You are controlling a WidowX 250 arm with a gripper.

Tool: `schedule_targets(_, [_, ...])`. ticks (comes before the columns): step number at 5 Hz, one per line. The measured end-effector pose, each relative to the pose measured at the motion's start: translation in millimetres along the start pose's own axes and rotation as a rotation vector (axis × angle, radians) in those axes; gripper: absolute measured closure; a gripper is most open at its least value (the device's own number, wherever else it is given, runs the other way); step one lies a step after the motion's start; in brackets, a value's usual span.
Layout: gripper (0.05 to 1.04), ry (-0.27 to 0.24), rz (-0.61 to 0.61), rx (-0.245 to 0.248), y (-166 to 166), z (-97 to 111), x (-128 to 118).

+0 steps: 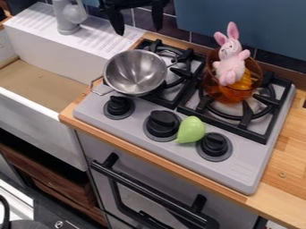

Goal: Move the green object inside the silver bow

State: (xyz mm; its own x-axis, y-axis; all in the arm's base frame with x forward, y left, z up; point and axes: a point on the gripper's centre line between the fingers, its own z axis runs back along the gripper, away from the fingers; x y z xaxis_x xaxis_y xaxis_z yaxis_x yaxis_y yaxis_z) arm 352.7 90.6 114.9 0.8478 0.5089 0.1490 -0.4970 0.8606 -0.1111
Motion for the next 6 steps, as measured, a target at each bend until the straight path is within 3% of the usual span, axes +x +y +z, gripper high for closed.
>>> schedule_targets(1, [0.084, 0.051, 0.0, 0.012, 2.5, -14.9, -6.4])
schedule_targets(2, [0.084, 0.102, -0.102, -0.016, -6.4, -19.0, -17.3])
schedule_targets(3, [0.084, 0.155, -0.299, -0.07, -14.1, -25.6, -32.5])
schedule_targets(4, [0.084, 0.147, -0.5, -0.119, -20.2, -14.1, -48.6])
schedule_targets(5, [0.084, 0.14, -0.694, -0.114, -29.3, -16.5, -69.9])
schedule_targets(6, [0.084, 0.088, -0.846, -0.153, -40.6, -9.4, -89.8])
